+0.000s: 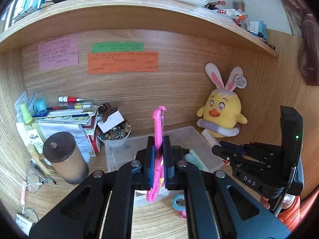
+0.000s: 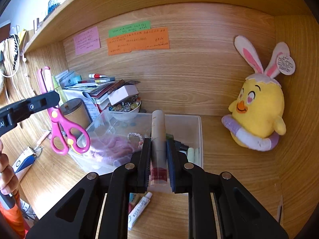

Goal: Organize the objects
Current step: 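Carry scissors and lip tube into the clear box and open both tools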

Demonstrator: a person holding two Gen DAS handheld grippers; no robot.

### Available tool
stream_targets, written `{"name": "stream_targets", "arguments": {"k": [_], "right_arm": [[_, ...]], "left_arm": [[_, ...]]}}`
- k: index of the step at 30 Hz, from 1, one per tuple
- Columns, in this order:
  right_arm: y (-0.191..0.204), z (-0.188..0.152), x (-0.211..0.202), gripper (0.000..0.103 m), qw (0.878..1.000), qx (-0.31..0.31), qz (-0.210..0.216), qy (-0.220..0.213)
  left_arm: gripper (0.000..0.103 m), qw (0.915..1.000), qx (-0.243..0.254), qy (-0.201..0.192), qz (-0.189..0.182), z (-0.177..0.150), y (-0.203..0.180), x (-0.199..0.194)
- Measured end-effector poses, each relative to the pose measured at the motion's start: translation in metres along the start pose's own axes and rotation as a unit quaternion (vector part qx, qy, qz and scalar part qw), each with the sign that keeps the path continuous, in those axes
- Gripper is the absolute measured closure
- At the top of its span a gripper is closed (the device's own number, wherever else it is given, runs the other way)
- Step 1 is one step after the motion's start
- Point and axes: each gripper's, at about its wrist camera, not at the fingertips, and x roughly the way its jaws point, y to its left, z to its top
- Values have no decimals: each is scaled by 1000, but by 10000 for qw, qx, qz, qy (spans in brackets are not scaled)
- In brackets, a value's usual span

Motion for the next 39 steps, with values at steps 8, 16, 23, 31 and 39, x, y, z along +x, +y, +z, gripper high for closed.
{"name": "stream_targets", "arguments": {"k": [8, 16, 23, 31, 39], "right_arm": [[11, 2, 52, 89, 9984, -279, -8, 487], [12, -9, 88, 89, 9951, -305, 63, 942], [13, -15, 98, 89, 9926, -377, 50, 1150], [13, -14, 76, 73, 9946, -386, -38, 965], [13, -24, 34, 68, 9965, -356, 21, 756]], "left_arm": [[97, 9968, -330, 704, -208, -1, 16, 65], [96, 9922, -556, 1106, -136, -7, 35, 102], [86, 9886, -607, 1374, 122, -15, 47, 116], [61, 9884, -480, 1428, 198, -26, 48, 108], [39, 9945, -107, 1004, 265, -33, 26, 65]]}}
